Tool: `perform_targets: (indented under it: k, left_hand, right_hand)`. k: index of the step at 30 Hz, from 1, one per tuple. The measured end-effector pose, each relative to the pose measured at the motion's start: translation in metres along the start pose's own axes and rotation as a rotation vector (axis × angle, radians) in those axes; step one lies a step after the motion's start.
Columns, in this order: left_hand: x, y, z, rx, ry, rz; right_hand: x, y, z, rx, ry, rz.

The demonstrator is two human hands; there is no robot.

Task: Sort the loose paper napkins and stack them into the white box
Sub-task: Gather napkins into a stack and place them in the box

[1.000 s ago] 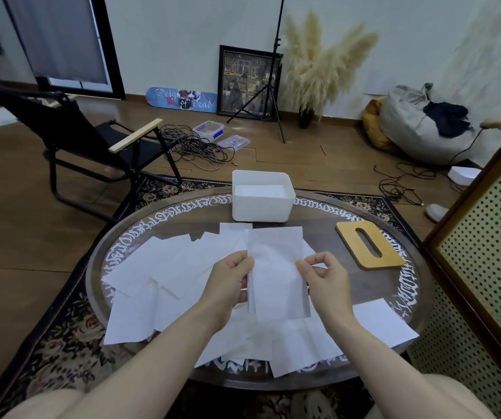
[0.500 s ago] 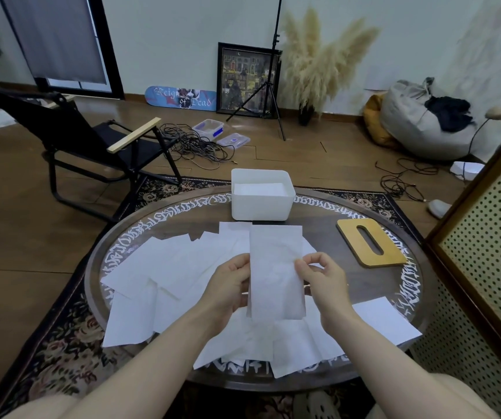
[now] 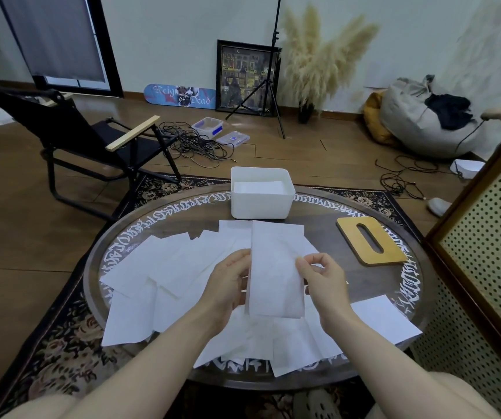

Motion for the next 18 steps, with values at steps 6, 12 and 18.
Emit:
perform_targets:
  k: [6, 12, 18]
  left_hand:
    - [0.000, 0.002, -0.002, 0.065, -0.028, 0.017]
    - [0.000, 0.005, -0.002, 0.063, -0.054, 0.066]
    - [0.000, 0.007, -0.004, 0.121, -0.024, 0.085]
  right_hand:
    - [-0.001, -0.001, 0.000, 0.003, 0.003, -0.003]
    - [-0.006, -0.007, -0.002, 0.059, 0.012, -0.148]
    - [-0.003, -0.011, 0.002, 0.003, 0.020, -0.227]
Point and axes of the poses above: each hand's wrist, its own x-axis towards the middle knuckle, its own y-axis out of the back of the hand, z = x × y, the point moved 5 cm from there along x, towards the middle knuckle, and after that the axes turned 4 degrees about -x, right-handed, at the moved point
